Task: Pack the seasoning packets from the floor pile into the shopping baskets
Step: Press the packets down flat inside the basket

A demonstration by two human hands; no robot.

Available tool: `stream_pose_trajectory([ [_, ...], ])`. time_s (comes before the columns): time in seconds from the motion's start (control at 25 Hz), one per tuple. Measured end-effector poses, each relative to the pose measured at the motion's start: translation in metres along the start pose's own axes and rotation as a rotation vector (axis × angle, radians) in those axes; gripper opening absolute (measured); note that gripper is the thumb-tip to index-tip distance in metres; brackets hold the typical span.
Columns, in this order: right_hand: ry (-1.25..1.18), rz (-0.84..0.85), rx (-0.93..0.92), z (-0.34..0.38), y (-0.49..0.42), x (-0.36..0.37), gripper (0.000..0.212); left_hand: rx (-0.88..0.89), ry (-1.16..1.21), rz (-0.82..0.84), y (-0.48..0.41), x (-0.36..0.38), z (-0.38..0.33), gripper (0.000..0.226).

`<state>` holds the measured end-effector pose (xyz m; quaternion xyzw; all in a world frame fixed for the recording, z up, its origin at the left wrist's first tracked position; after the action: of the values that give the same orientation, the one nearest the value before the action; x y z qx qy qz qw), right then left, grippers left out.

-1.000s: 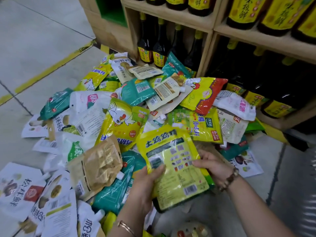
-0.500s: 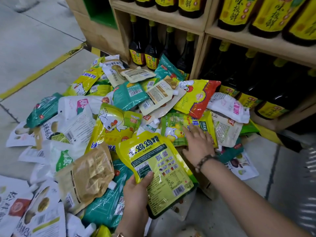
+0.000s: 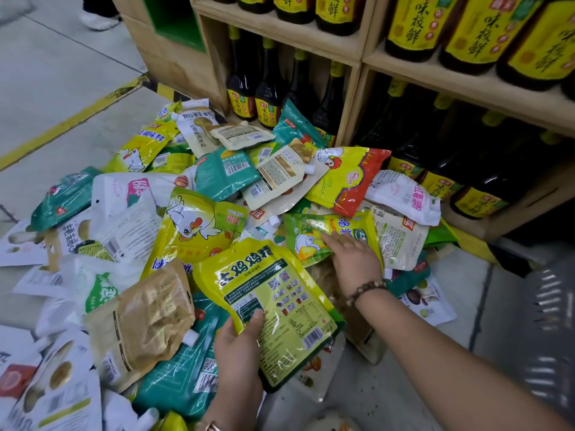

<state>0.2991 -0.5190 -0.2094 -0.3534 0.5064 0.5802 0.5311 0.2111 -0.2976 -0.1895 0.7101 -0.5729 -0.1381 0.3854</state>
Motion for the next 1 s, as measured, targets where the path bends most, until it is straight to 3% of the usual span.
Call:
stream_pose_trajectory([
  [0.28,-0.524,-0.385,0.221,-0.021,0.046,-0.048,0.049,0.083,-0.002,0.115,0.011,0.023,-0.004,0.081],
  [0.44,-1.057,-0.521,0.352,-0.045,0.052,-0.081,0.021,0.191,-0.064,0.139,0.017,0.031,-0.013,0.08],
  [0.48,-1.125,-0.515,0.369,-0.045,0.055,-0.087,0.024,0.204,-0.073,0.138,0.019,0.032,-0.015,0.08],
  [0.56,-1.156,-0.473,0.387,-0.045,0.062,-0.099,0.038,0.226,-0.078,0.14,0.024,0.032,-0.02,0.08],
  [0.68,-1.091,-0.468,0.383,-0.041,0.076,-0.121,0.024,0.284,-0.111,0.145,0.032,0.031,-0.031,0.08],
  [0.8,-1.092,-0.519,0.364,-0.035,0.101,-0.146,0.029,0.37,-0.146,0.175,0.05,0.034,-0.056,0.08],
  [0.88,-1.1,-0.565,0.296,-0.024,0.12,-0.171,0.013,0.41,-0.155,0.218,0.066,0.038,-0.077,0.08],
  [1.0,-1.05,-0.657,0.24,-0.009,0.153,-0.219,0.034,0.459,-0.177,0.276,0.1,0.046,-0.107,0.074],
])
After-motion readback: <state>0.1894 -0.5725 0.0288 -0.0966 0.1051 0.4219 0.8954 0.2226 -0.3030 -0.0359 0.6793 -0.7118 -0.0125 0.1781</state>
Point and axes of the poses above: each hand's wrist, its own y-axis away from the middle knuckle, its own x-axis out of the palm, z = x × y, the point moved 4 cm from there along -y, towards the middle knuckle, and after that the axes turned 11 degrees about z, right-handed, at the moved point
